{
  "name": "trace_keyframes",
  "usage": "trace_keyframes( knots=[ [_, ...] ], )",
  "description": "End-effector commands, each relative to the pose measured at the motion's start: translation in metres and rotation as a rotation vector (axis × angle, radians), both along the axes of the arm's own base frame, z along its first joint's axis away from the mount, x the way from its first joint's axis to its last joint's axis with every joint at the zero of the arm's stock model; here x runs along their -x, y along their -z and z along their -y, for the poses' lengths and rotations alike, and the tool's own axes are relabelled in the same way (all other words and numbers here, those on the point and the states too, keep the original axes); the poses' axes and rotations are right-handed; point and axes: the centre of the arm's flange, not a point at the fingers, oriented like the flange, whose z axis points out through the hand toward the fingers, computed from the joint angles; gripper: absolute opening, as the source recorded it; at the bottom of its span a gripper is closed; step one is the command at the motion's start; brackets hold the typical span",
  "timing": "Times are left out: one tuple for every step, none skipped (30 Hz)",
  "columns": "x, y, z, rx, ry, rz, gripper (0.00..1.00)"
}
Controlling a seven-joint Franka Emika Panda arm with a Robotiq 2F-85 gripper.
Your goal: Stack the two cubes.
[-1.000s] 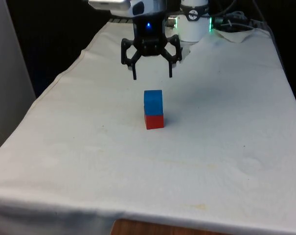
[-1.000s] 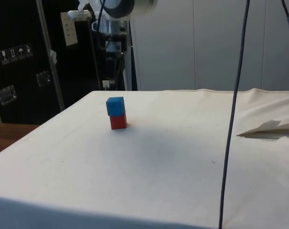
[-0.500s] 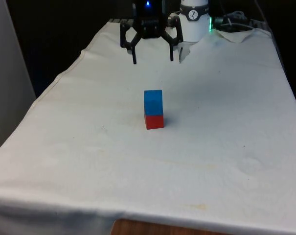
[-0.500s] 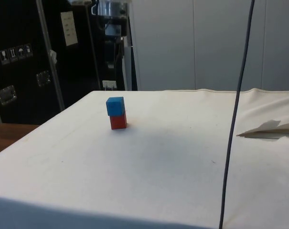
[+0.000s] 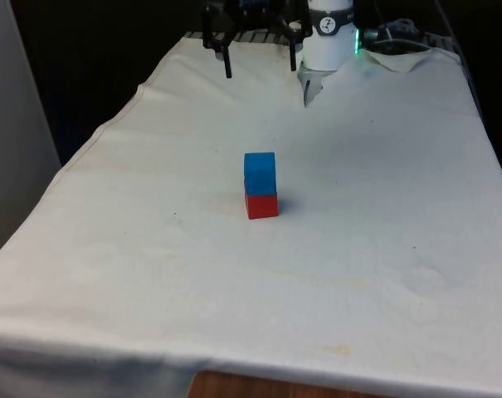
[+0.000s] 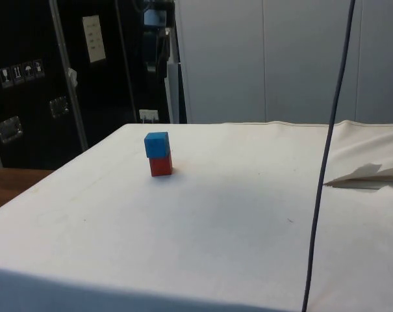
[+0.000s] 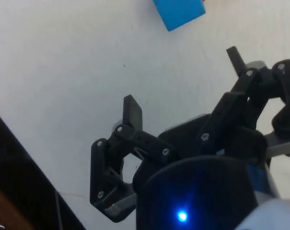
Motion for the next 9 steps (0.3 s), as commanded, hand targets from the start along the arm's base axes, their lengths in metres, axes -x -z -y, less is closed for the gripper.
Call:
trace_keyframes(
  knots=[
    [0.002, -0.003, 0.001, 0.006, 0.002, -0.003, 1.00],
    [0.003, -0.005, 0.000, 0.004, 0.002, -0.002, 1.00],
    [0.004, -0.007, 0.000, 0.003, 0.002, -0.002, 1.00],
    [0.004, -0.009, 0.001, 0.001, 0.002, -0.001, 1.00],
    [0.006, -0.013, 0.001, -0.001, 0.002, 0.000, 1.00],
    [0.006, -0.015, 0.001, -0.002, 0.002, 0.001, 1.00],
    [0.006, -0.015, 0.001, -0.002, 0.002, 0.001, 1.00],
    [0.007, -0.019, 0.001, -0.004, 0.001, 0.003, 1.00],
    [0.005, -0.016, 0.000, -0.008, -0.001, 0.008, 1.00]
  ],
)
